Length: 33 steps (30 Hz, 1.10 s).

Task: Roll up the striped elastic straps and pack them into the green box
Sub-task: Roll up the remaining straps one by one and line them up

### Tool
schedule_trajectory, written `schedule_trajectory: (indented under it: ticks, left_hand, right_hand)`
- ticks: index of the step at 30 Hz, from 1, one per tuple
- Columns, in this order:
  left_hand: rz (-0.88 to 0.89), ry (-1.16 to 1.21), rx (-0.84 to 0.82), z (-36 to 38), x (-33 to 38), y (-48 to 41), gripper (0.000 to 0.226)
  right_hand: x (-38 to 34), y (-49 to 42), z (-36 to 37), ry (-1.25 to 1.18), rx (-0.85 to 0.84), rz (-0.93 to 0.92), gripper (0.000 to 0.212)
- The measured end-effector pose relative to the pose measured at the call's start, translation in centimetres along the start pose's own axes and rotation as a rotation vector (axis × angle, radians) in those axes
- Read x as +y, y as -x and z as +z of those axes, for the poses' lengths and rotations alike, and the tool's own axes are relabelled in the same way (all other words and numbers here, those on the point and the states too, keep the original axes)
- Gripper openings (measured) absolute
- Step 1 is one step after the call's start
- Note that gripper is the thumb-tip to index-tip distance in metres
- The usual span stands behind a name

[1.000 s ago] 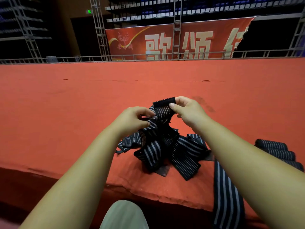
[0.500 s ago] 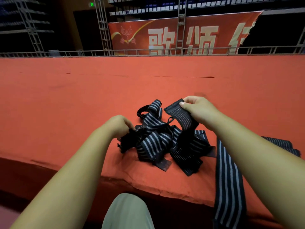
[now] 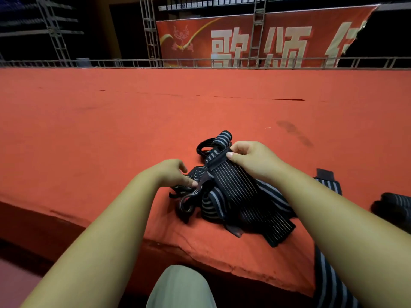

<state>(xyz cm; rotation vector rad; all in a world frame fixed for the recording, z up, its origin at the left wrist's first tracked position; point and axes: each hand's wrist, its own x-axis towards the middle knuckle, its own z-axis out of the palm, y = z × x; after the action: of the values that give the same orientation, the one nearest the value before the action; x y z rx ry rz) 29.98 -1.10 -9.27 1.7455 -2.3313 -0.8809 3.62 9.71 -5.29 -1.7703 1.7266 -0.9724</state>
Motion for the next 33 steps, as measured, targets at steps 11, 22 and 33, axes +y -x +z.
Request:
schedule_trajectory:
  ticks: [11,22,33]
  left_hand:
    - [-0.031,0.050,0.019,1.0,-3.5,-5.2,0.037]
    - [0.176,0.473,0.547,-5.1,2.4,-1.2,0.014]
    - [0.565,0.663,0.439,-8.4,14.3,5.8,0.009]
  right_hand:
    - [0.3,-1.6,0.3,-0.044,-0.024,-0.039,0.015]
    - [0.2,-1.0,-0.5,-0.038,0.045,-0.043,0.019]
    - [-3.4,2.2,-7.3,-0.415,0.108,-0.113,0.016]
